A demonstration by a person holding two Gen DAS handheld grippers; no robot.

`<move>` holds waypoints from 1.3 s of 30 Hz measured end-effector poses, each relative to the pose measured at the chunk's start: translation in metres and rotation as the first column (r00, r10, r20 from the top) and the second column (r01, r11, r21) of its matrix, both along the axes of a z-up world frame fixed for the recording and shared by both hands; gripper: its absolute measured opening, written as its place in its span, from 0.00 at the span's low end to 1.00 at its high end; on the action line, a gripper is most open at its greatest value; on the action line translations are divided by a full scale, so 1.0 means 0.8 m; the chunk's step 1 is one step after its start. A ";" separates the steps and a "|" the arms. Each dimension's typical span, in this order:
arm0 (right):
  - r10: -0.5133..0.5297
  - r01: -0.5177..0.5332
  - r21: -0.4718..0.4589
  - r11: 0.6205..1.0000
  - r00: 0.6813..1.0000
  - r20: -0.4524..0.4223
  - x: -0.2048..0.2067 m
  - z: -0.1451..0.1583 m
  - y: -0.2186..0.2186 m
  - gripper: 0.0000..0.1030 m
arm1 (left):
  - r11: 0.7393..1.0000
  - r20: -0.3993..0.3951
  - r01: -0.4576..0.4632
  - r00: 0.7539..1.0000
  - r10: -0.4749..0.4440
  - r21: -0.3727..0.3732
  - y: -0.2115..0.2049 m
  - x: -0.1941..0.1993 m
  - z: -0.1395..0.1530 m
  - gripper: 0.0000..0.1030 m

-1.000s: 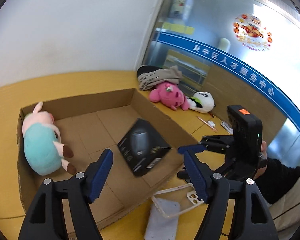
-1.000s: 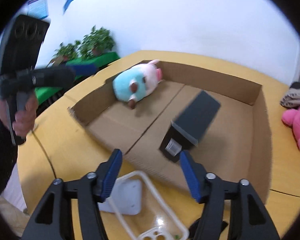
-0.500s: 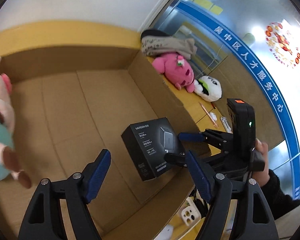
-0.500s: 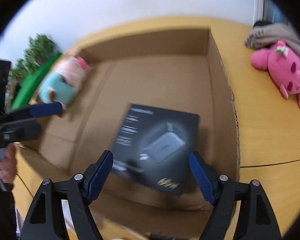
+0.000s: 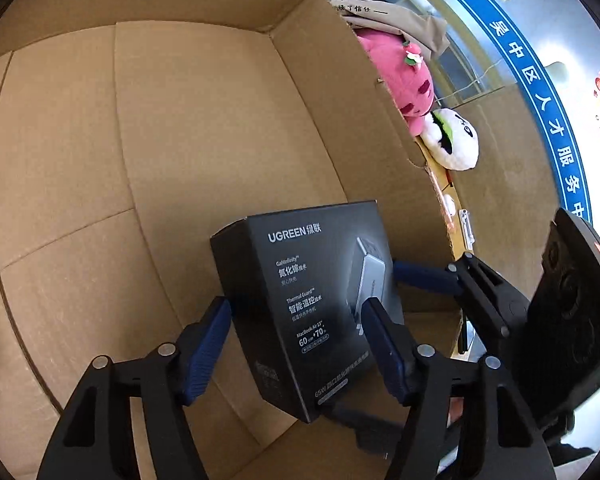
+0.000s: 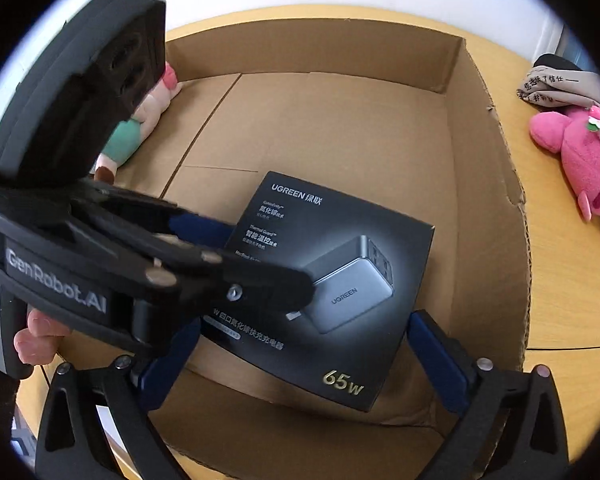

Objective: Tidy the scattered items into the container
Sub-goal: 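Hold the charger box with both grippers and lay it flat on the box floor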

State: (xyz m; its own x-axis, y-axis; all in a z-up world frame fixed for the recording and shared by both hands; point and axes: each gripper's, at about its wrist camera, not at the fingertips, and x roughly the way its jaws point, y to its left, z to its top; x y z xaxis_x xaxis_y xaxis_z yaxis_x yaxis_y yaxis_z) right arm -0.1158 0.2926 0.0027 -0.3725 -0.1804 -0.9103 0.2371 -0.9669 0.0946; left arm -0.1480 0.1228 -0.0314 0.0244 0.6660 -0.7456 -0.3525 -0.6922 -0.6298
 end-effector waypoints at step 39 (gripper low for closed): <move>-0.041 0.013 -0.119 0.993 0.969 -0.242 -0.080 0.097 -0.067 0.93 | 0.986 -0.237 -0.158 0.961 0.143 -0.049 -0.081 -0.072 0.120 0.57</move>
